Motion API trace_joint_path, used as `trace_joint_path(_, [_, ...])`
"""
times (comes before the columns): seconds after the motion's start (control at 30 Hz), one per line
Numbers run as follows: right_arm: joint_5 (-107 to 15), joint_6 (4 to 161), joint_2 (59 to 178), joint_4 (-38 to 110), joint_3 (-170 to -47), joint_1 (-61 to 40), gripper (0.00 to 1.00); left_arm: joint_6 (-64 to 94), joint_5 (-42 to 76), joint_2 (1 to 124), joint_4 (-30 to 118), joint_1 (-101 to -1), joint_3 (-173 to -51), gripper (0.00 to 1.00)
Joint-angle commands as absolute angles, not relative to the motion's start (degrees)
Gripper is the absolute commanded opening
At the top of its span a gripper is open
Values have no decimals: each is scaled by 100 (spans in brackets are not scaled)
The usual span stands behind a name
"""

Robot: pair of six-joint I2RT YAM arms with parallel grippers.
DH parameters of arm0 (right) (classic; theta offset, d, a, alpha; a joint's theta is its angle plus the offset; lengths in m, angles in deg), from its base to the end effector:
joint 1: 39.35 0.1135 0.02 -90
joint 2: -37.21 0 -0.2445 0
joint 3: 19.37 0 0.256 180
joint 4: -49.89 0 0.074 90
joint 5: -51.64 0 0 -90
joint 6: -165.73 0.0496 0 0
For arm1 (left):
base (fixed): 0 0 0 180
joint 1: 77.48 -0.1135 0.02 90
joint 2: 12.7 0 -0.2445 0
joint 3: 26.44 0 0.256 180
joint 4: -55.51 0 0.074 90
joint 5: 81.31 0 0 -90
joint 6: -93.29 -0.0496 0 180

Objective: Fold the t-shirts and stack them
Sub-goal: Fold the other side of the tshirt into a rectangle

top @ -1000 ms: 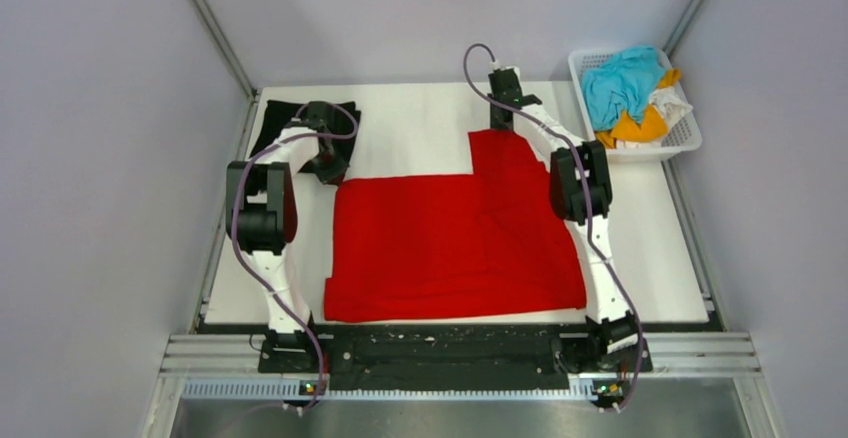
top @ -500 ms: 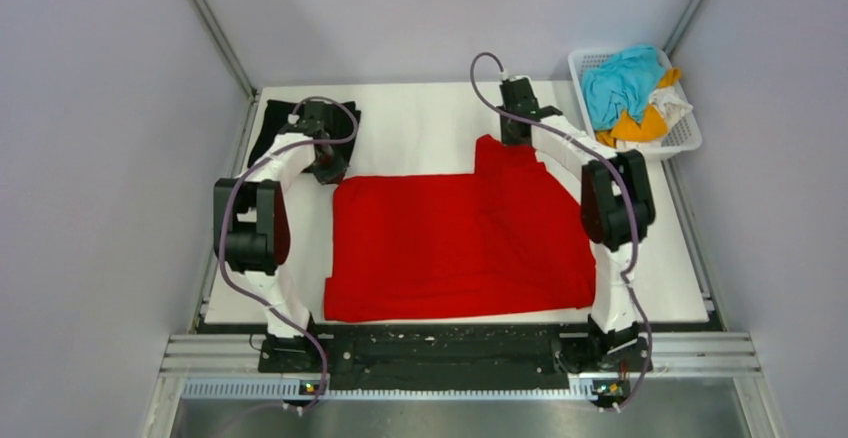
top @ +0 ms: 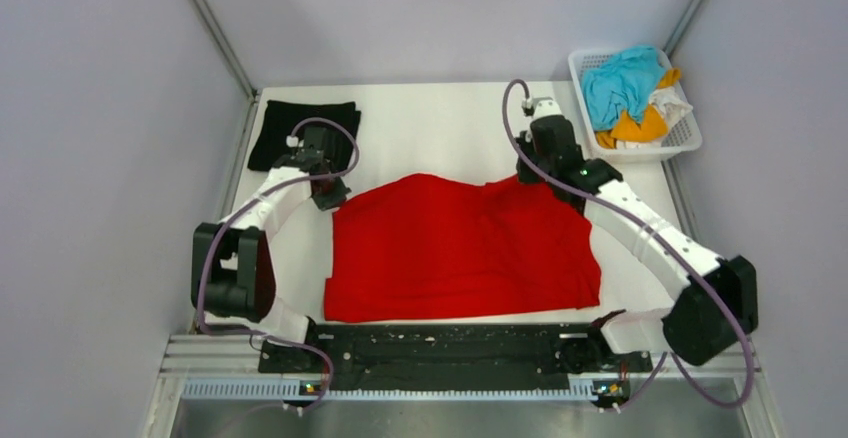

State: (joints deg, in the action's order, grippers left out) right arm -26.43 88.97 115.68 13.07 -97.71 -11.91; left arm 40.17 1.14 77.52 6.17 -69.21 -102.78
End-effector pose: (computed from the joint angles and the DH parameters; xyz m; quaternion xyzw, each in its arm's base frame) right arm 0.2932 0.1407 0.2788 -0.0639 0.8888 0.0672 0.4488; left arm 0.3225 -0.0403 0.1866 -0.2546 0.9368 -0.0296 0.2380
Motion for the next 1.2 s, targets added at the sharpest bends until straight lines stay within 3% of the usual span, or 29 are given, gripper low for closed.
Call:
trace_joint_path(0.0, [-2681, 9205, 10738, 824, -9401, -879, 0, 4164, -119, 7044, 808, -6874, -9891, 0])
trace_joint_path(0.4, [-2885, 9971, 9271, -803, -8919, -446, 0, 4372, -214, 5729, 729, -6852, -8756, 0])
trace_joint_path(0.83, [-3157, 10511, 8944, -1378, -8100, -187, 1, 4642, -462, 5326, 622, -6854, -7930, 0])
trace_joint_path(1.0, [-3325, 11209, 9048, -1565, -7737, 251, 17, 4754, -642, 5264, 440, -6852, -7878, 16])
trace_joint_path(1.1, [-3315, 11676, 9015, -2128, -7723, 514, 28, 4879, -971, 5182, 2, -6852, -8037, 19])
trace_joint_path(1.13, [-3370, 11754, 8994, -2336, -7752, 562, 31, 4928, -1048, 5163, -173, -6852, -8132, 24])
trace_joint_path(1.17, [-3404, 11799, 8929, -2470, -7790, 580, 34, 4938, -1089, 5149, -327, -6852, -8244, 36])
